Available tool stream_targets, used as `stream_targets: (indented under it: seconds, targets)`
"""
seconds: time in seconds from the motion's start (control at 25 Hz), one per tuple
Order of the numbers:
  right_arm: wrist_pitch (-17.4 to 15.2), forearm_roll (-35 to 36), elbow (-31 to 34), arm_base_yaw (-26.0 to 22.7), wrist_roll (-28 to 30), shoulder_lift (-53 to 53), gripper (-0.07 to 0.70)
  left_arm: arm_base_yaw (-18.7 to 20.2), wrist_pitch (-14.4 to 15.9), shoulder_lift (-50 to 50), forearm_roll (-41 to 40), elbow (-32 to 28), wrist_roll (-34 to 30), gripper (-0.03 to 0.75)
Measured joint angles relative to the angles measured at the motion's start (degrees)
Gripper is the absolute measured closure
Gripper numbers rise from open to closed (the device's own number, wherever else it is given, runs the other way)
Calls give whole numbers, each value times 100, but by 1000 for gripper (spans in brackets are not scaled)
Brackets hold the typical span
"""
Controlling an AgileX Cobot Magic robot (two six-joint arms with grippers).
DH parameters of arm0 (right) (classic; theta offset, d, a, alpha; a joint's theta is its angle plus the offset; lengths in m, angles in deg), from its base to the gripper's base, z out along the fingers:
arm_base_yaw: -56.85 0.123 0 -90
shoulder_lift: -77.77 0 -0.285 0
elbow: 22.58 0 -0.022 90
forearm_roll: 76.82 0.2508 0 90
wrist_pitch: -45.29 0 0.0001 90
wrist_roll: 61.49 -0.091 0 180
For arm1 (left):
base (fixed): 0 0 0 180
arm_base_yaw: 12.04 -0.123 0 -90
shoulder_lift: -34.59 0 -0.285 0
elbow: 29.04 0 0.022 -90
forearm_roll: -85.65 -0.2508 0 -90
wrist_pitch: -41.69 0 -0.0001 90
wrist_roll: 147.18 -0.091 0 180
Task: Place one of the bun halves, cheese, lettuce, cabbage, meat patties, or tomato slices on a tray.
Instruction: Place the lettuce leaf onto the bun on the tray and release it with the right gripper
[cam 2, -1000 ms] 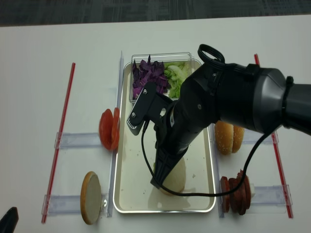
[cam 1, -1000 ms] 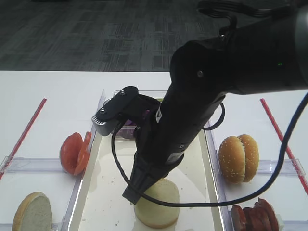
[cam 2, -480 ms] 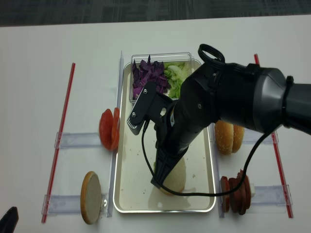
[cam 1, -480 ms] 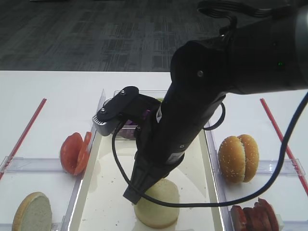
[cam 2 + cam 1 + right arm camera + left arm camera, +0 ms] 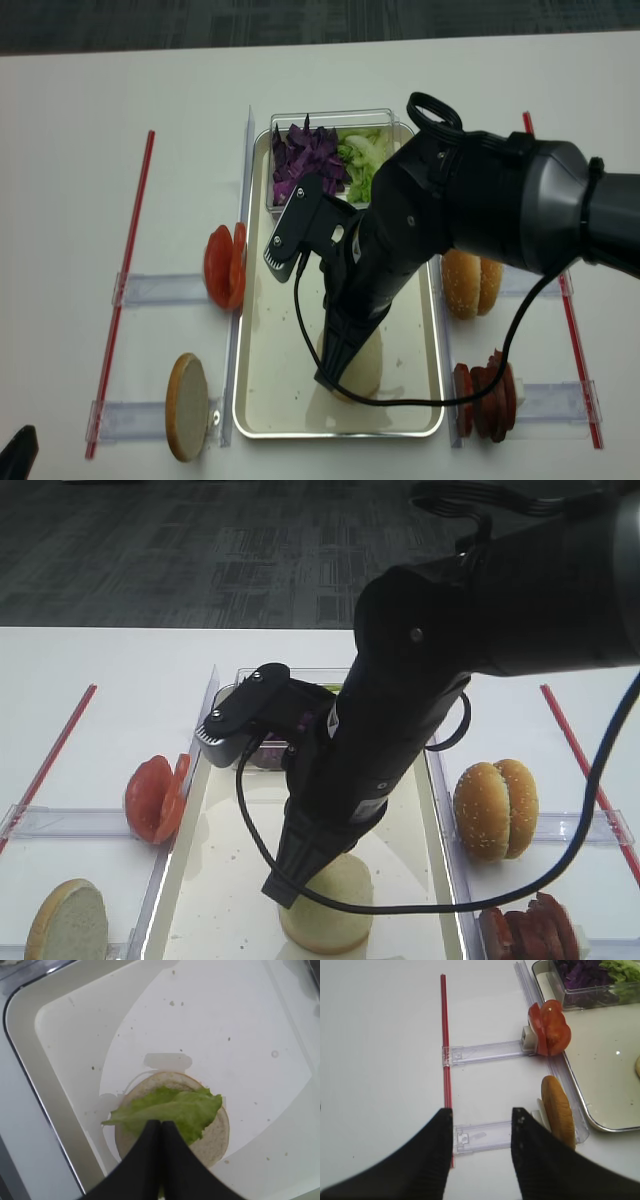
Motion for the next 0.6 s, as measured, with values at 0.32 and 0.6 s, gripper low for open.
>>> stream_targets:
  seconds: [0.32,0.6]
  targets:
    - [-36,-12,0,0,0,108,603,0,0,0,0,0,0,444]
    - [-120,-44,0,0,0,114,603,0,0,0,0,0,0,444]
